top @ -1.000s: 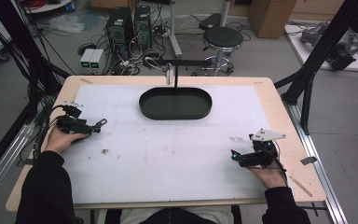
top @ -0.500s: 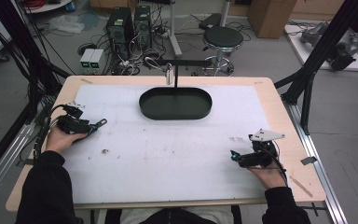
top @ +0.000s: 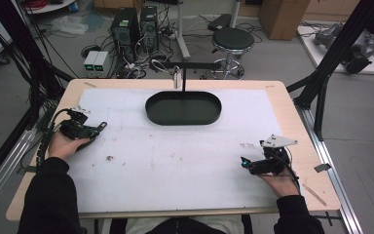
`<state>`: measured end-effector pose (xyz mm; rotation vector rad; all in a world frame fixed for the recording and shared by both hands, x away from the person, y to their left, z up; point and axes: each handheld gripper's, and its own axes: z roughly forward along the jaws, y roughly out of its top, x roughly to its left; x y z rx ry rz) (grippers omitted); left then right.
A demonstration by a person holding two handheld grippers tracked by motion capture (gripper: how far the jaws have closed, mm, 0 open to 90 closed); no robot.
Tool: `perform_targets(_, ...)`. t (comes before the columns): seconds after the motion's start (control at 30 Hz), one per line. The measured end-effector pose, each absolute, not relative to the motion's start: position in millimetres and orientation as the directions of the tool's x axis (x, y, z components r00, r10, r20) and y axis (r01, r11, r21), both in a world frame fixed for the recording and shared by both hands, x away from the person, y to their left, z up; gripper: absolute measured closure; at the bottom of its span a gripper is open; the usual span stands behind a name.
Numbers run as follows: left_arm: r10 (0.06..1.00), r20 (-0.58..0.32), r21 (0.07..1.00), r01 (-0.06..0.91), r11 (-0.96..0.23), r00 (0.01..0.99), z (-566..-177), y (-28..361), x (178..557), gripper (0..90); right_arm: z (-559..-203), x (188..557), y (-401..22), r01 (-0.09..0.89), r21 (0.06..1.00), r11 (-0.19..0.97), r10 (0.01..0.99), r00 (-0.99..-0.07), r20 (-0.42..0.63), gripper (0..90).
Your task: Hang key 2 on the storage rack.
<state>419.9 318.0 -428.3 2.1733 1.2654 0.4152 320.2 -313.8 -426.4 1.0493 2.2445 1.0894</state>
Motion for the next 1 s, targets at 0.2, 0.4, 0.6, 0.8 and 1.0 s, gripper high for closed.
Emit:
perform_targets(0.2,0.88,-0.086,0.625,0.713,-0.318,0.467,-428,322,420,84.2,-426,320,-313,0.445,0.799,0.405,0.782,-0.621,-0.051,0.7)
perform_targets(0.4,0.878,-0.082,0.629,0.708,-0.321,0.471,-424,322,418,84.9,-426,320,-313,0.442,0.799,0.408,0.779,-0.625,-0.052,0.7)
perform_targets(0.6,0.874,-0.079,0.642,0.695,-0.323,0.479,-417,321,415,85.4,-426,321,-313,0.444,0.799,0.405,0.782,-0.622,-0.051,0.7)
perform_targets(0.8,0.868,-0.057,0.67,0.664,-0.334,0.493,-399,319,410,85.4,-426,322,-313,0.438,0.8,0.41,0.778,-0.626,-0.056,0.7)
perform_targets(1.0,0.856,-0.042,0.706,0.622,-0.339,0.515,-380,315,406,85.5,-425,322,-311,0.438,0.801,0.408,0.777,-0.627,-0.053,0.7)
